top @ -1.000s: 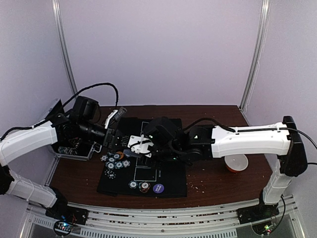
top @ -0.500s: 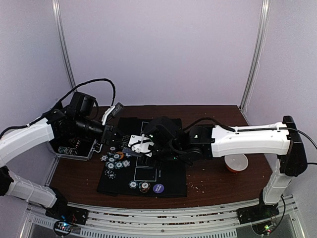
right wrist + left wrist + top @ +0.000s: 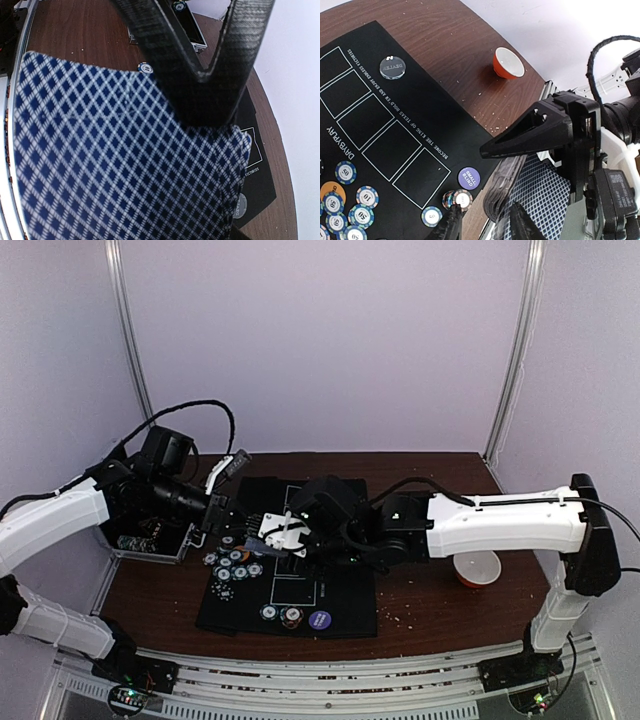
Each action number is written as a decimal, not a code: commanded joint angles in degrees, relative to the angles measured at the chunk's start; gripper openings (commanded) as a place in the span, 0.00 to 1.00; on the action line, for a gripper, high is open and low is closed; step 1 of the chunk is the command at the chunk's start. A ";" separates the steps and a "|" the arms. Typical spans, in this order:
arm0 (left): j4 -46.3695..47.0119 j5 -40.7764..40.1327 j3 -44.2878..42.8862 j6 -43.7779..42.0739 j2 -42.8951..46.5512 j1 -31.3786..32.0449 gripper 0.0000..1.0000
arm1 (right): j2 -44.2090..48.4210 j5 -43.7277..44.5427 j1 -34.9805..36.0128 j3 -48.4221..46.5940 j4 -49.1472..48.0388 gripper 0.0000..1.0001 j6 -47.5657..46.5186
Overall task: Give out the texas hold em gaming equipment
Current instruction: Pick up the poker card from the face-down deck piles, then distribute the poker card in the big blind area.
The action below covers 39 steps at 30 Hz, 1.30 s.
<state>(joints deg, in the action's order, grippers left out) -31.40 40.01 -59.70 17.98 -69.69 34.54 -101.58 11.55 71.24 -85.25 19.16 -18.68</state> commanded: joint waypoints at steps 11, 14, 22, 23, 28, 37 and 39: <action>1.16 2.10 -2.09 -0.93 2.14 -0.28 0.00 | -0.50 0.63 -1.05 -1.49 0.18 0.49 0.70; 1.23 2.10 -2.75 -0.86 2.39 -0.32 0.00 | 0.07 0.49 -1.57 -0.63 0.00 0.49 0.91; 1.68 0.68 -5.27 -0.43 3.33 -0.50 0.00 | 1.57 -0.15 -3.12 2.46 -0.66 0.48 2.26; 1.67 -0.11 -5.74 -0.33 3.60 -0.59 0.00 | 1.73 -0.19 -3.27 2.87 -0.82 0.48 2.39; 0.40 -4.39 -7.48 -0.13 4.64 -1.17 0.00 | 2.57 -0.62 -4.01 4.28 -1.53 0.48 3.29; -5.37 -11.60 -10.22 -2.07 3.70 -2.69 0.00 | 4.34 -1.28 -5.18 6.40 -2.06 0.48 3.93; -7.62 -14.50 -11.80 -3.19 3.46 -3.14 0.00 | 4.96 -1.27 -5.32 7.03 -2.18 0.48 4.02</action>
<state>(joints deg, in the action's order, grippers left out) -35.22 31.94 -67.40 17.19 -66.02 32.60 -99.98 10.66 66.48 -79.46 18.17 -15.92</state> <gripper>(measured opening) 0.005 0.481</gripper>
